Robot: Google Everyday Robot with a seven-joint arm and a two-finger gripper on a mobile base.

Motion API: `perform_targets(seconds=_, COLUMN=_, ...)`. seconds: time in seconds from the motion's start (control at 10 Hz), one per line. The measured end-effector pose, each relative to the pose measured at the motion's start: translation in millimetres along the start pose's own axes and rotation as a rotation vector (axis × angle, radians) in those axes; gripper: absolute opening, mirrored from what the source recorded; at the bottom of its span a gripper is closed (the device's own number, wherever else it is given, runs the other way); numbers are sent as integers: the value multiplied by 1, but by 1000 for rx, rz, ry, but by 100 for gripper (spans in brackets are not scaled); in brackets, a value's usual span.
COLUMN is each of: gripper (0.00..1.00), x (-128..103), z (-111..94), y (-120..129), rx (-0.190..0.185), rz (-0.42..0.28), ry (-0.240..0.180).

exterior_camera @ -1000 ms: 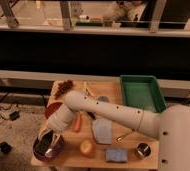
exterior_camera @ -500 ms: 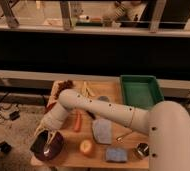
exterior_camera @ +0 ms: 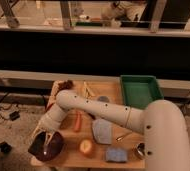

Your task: Wipe purple bowl with eraser

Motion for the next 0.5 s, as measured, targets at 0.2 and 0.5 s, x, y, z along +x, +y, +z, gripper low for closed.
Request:
perform_targets(seconds=0.2, gripper=6, x=-8, z=7, y=-2, rx=-2, rz=-9, ry=-21)
perform_targets(seconds=0.5, gripper=6, x=-30, z=18, y=-1, rx=-5, rz=-20, ry=-55)
